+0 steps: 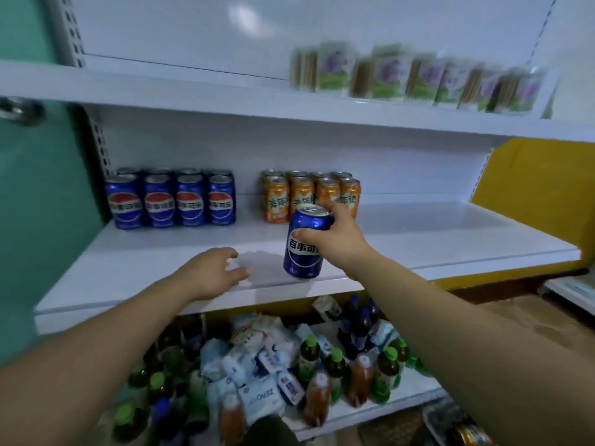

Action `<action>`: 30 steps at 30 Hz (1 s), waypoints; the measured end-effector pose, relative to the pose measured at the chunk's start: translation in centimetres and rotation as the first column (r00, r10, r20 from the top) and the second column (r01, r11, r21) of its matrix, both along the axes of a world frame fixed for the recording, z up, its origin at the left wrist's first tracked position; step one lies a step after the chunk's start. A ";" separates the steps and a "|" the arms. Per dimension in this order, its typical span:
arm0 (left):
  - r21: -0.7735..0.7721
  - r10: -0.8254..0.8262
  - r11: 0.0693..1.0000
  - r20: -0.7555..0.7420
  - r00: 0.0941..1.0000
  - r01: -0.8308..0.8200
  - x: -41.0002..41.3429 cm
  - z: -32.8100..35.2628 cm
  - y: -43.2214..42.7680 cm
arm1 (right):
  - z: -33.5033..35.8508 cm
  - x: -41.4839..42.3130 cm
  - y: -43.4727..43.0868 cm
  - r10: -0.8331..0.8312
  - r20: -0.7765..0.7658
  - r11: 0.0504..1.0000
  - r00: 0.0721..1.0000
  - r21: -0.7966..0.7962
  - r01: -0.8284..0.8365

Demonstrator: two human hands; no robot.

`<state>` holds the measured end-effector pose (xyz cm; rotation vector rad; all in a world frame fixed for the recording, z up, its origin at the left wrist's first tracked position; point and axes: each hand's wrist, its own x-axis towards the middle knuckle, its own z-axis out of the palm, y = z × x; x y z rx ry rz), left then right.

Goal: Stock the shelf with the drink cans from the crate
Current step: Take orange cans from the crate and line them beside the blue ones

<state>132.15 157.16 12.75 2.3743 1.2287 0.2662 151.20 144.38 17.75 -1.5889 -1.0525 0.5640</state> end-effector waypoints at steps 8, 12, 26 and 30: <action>0.109 0.237 0.971 -0.309 0.921 -0.214 -12.2 -2.0 6.1 | -1.8 -5.6 7.8 0.145 0.013 0.988 0.989 -0.057 -0.144; 0.174 0.243 0.964 -0.281 0.928 -0.200 -12.2 -2.8 6.1 | -1.9 -7.9 12.1 0.227 0.040 0.973 0.973 -0.050 -0.225; 0.221 0.258 0.951 -0.192 0.947 -0.215 -12.9 -3.4 6.4 | -2.0 -18.1 24.7 0.420 0.156 0.908 0.894 -0.061 -0.415; 0.221 0.267 0.948 -0.161 0.950 -0.229 -13.2 -3.6 6.7 | -2.2 -20.2 26.5 0.432 0.216 0.900 0.875 -0.052 -0.432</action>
